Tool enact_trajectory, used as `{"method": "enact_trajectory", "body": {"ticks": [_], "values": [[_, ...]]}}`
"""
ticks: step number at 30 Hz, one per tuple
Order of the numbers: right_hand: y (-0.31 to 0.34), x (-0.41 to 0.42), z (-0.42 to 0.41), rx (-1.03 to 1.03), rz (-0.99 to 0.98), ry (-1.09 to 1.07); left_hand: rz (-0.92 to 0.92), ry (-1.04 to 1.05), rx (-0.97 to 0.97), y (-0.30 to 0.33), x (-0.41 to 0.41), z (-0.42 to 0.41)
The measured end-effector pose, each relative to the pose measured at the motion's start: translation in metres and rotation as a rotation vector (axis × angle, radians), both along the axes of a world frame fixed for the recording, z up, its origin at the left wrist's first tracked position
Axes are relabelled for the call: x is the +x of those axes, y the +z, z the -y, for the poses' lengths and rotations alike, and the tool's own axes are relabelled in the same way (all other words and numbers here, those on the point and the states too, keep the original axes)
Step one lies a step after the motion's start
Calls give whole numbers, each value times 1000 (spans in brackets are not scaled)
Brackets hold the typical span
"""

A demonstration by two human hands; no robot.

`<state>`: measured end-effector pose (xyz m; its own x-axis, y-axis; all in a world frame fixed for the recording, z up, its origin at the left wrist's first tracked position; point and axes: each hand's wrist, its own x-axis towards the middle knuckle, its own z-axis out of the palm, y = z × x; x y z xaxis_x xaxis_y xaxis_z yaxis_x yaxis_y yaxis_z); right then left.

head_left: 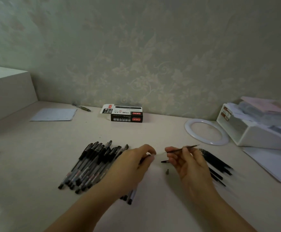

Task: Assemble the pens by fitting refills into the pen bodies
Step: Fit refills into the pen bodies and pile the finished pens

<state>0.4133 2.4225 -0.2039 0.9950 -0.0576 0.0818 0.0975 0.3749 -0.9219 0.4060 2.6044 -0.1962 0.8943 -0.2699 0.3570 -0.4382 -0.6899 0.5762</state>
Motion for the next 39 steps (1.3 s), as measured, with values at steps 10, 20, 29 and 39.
{"method": "enact_trajectory", "body": {"ticks": [10, 20, 29, 39], "values": [[-1, 6, 3, 84, -13, 86, -58, -31, -169, -3, -5, 11], [-6, 12, 9, 160, -12, 76, -64, -27, -221, -3, -5, 12], [-4, 4, 11, -298, 132, 151, -51, -54, -168, -4, -5, 12], [1, 13, 33, -1091, 363, -72, -12, 20, -229, -8, 0, 9]]}}
